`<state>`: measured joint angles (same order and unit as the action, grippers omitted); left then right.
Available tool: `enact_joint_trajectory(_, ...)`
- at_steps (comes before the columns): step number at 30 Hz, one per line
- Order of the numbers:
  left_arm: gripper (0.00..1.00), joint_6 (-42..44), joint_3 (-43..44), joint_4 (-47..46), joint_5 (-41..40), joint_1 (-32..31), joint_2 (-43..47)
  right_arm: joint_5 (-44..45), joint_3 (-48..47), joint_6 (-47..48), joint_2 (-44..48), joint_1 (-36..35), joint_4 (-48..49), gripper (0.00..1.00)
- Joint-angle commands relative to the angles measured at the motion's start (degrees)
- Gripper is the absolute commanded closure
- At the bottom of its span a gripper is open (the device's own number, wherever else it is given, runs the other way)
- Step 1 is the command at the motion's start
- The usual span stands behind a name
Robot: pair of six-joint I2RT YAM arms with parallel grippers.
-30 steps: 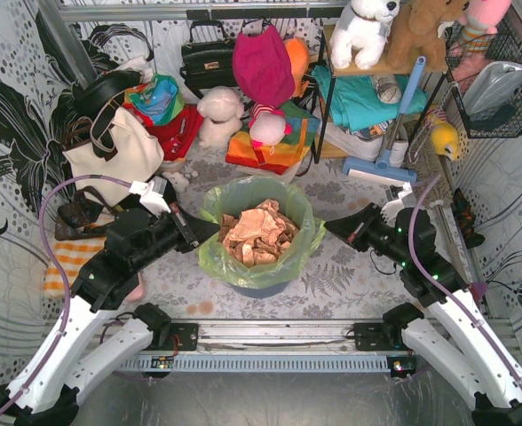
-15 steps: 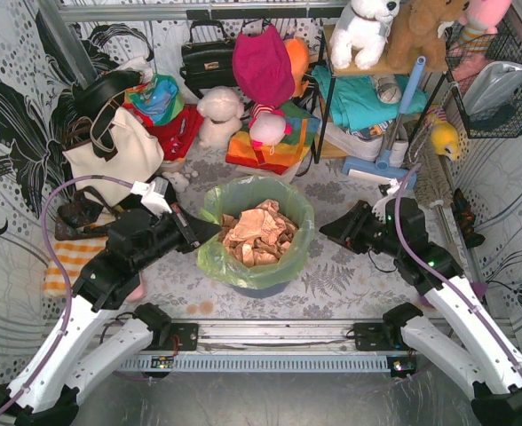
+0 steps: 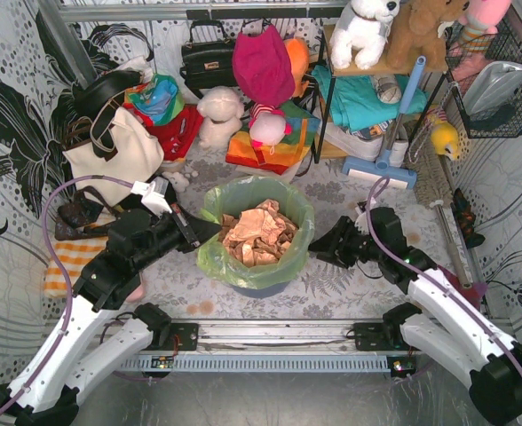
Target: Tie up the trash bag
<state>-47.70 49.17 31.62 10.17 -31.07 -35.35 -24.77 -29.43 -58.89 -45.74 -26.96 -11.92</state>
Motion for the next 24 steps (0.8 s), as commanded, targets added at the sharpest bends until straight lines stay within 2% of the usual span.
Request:
enact_joint_trajectory(1, 1.0, 0.58, -0.83, -1.47, 0.61, 0.1, 0.11, -4.54, 3.37, -3.53, -1.61, 0.1, 10.57, 0.52)
enact_joint_trajectory(11, 1.0, 0.37, -1.07, -1.95, 0.81, 0.05, -0.25, -6.8, 5.42, -4.3, -7.94, -0.87, 18.3, 0.52)
enact_joint_trajectory(24, 1.0, 0.08, -1.71, -2.52, 1.0, 0.1, -0.78, -4.14, 6.23, -2.42, -14.61, -1.77, 20.64, 0.61)
